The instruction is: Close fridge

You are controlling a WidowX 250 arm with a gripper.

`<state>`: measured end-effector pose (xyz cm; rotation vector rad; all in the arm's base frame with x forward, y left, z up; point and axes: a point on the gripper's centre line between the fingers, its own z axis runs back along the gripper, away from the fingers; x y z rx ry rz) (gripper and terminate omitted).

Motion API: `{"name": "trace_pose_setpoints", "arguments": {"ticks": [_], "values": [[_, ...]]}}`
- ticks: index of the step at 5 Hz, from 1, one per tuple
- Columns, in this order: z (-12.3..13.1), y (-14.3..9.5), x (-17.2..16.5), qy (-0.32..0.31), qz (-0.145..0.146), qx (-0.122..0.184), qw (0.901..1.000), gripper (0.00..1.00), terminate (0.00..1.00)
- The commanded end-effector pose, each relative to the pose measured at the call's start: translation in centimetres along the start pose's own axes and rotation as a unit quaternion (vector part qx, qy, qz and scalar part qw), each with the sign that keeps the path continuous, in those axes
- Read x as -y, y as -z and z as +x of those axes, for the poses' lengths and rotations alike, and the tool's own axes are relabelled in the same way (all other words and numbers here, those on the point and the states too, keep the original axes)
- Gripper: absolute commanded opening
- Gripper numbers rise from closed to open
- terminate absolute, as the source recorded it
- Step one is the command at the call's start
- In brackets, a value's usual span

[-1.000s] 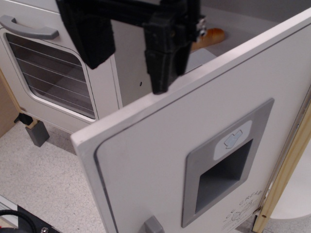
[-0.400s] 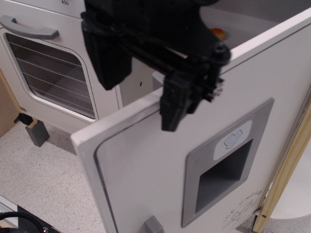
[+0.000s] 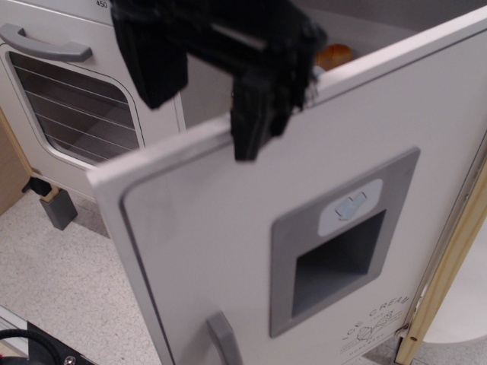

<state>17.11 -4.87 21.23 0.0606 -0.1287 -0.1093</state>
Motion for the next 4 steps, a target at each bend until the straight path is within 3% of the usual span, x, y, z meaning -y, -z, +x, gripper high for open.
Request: {"name": "trace_pose_setpoints", "arguments": {"ticks": [1, 3, 4], "values": [[2.9, -1.4, -2.9, -0.049, 0.007, 0.023, 0.9985, 1.00, 0.00], [3.5, -1.8, -3.2, -0.077, 0.043, 0.037, 0.9954, 1.00, 0.00], [1.7, -2.1, -1.1, -0.043, 0.024, 0.039, 0.9980, 1.00, 0.00]]}}
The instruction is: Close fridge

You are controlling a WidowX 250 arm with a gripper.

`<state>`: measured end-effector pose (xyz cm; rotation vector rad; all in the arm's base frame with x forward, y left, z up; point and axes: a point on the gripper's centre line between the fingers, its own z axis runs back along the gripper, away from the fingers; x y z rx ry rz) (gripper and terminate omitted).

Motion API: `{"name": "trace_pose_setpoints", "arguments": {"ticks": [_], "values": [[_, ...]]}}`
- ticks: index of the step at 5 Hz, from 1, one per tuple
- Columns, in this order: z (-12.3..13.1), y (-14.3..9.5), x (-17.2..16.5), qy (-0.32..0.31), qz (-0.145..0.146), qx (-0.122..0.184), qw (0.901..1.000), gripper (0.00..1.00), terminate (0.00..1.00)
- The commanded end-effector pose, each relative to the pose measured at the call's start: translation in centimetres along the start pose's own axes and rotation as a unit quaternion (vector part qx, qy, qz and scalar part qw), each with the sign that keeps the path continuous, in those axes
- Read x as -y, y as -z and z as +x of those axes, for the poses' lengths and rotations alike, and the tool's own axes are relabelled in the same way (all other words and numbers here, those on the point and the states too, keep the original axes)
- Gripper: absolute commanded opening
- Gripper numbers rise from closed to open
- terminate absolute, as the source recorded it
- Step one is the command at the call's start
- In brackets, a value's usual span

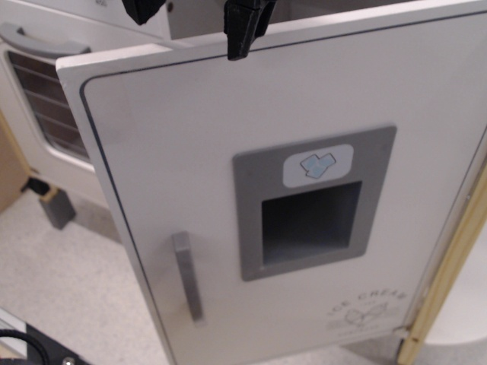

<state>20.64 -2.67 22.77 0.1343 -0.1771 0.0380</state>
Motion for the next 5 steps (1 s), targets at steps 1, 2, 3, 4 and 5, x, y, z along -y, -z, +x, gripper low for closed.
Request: {"name": "trace_pose_setpoints", "arguments": {"ticks": [1, 2, 3, 4, 5], "values": [[-3.8, -1.7, 2.7, 0.056, -0.029, 0.017, 0.9979, 1.00, 0.00], [-4.5, 0.8, 3.0, 0.051, -0.012, 0.009, 0.9986, 1.00, 0.00], [-4.9, 3.9, 2.3, 0.016, -0.022, 0.006, 0.9996, 1.00, 0.00], [-5.2, 5.3, 1.7, 0.005, -0.021, 0.009, 0.9997, 1.00, 0.00], [-5.1, 6.0, 0.9, -0.027, -0.047, 0.016, 0.9984, 1.00, 0.00]]}}
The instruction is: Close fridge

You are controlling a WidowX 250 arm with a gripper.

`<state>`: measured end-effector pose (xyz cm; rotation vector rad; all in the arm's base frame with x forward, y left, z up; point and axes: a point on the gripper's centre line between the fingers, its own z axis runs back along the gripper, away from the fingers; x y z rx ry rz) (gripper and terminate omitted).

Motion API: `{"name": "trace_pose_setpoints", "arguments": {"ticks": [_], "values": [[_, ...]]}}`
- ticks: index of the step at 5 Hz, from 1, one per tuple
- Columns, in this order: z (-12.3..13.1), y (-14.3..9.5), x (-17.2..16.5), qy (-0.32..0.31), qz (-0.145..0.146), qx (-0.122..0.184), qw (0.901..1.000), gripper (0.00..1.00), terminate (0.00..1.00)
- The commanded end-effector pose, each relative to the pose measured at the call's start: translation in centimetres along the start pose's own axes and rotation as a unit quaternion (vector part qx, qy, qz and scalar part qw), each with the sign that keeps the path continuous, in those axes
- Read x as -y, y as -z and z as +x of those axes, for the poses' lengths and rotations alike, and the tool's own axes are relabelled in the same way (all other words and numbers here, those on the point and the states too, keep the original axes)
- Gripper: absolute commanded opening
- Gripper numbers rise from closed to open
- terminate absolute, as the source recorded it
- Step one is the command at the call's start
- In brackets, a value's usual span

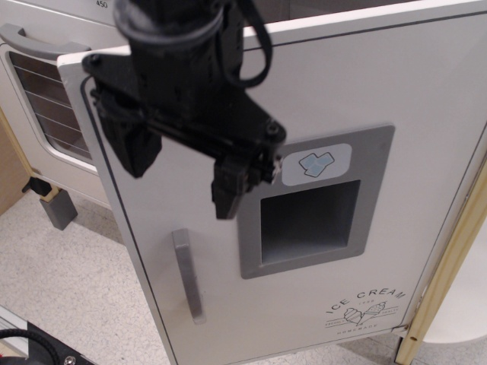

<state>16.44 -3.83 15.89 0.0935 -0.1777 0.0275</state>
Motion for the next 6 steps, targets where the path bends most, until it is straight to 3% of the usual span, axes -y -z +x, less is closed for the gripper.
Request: {"name": "trace_pose_setpoints", "arguments": {"ticks": [1, 3, 6], "values": [[0.7, 1.0, -1.9, -0.046, -0.029, 0.025, 0.9982, 1.00, 0.00], [3.0, 1.7, -3.9, -0.093, -0.018, 0.056, 0.9939, 1.00, 0.00], [7.4, 3.2, -5.5, -0.143, -0.030, 0.104, 0.9838, 1.00, 0.00]]}}
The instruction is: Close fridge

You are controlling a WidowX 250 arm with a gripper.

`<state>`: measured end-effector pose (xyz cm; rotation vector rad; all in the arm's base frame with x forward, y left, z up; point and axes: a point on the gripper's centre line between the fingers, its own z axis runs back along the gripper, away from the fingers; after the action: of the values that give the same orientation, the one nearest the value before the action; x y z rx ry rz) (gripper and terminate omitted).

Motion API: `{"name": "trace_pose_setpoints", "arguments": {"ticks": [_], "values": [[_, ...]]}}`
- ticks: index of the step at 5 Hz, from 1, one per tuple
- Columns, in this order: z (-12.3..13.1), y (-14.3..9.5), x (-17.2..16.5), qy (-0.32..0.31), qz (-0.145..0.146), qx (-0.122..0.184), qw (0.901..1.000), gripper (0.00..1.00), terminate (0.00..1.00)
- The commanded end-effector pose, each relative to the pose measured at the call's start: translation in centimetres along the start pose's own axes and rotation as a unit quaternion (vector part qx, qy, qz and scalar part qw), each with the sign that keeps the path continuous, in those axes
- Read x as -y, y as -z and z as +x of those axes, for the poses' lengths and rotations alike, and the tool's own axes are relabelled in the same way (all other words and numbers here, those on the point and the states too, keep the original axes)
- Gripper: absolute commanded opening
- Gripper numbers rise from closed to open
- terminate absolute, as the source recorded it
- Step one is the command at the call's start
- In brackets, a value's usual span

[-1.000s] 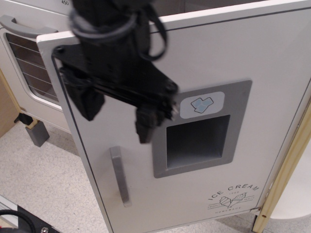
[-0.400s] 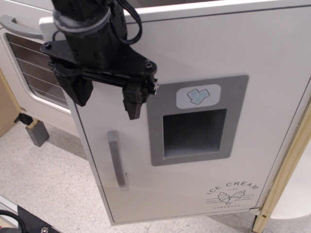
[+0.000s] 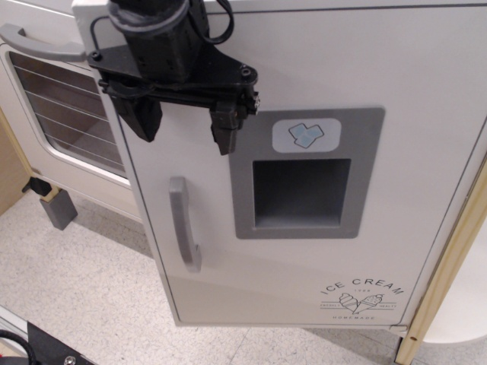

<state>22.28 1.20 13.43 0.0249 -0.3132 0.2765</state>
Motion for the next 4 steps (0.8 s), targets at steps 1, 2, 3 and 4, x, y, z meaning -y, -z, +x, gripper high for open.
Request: {"name": "trace_pose_setpoints", "arguments": {"ticks": [1, 2, 3, 4], "values": [[3.4, 0.0, -0.5, -0.021, -0.012, 0.053, 0.9983, 1.00, 0.00], [4.7, 0.6, -0.9, -0.032, -0.010, 0.063, 0.9975, 1.00, 0.00], [5.9, 1.0, -1.4, -0.044, -0.008, 0.064, 0.9970, 1.00, 0.00], [6.9, 1.3, -1.8, -0.049, -0.002, 0.067, 0.9965, 1.00, 0.00]]}}
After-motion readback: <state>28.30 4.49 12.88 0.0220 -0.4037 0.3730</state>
